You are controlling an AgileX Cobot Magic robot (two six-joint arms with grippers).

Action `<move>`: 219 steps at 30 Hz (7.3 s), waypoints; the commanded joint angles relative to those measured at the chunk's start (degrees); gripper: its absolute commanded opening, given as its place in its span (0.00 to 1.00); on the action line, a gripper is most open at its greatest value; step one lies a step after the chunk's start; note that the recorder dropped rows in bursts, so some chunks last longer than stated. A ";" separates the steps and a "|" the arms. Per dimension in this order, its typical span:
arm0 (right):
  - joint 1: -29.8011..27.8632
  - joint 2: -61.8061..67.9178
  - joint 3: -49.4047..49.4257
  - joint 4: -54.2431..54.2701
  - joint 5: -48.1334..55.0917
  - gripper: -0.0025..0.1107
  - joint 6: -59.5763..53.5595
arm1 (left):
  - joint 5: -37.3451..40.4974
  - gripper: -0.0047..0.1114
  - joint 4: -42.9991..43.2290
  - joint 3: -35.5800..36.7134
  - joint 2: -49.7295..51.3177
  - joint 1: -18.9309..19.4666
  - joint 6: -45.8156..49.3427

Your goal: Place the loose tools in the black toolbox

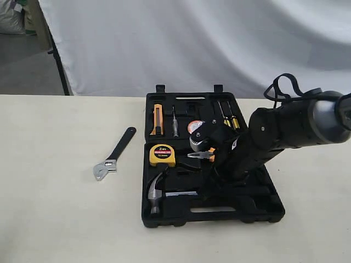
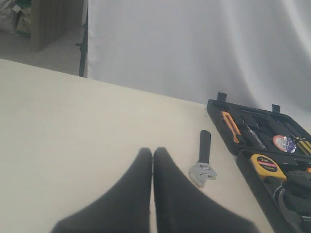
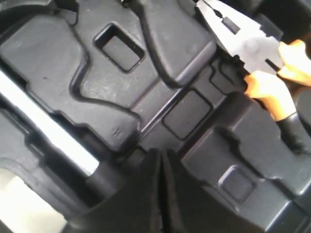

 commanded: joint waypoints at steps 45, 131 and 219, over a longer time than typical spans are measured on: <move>0.56 5.87 0.23 6.54 -2.91 0.02 0.25 | -0.41 0.05 0.25 -0.15 -0.18 1.45 -0.27; 27.24 33.49 -58.39 1.92 28.45 0.67 21.98 | -0.41 0.05 0.25 -0.15 -0.18 1.45 -0.27; 19.34 39.45 -74.41 17.02 31.30 0.75 -24.38 | -0.41 0.05 0.25 -0.15 -0.18 1.45 -0.27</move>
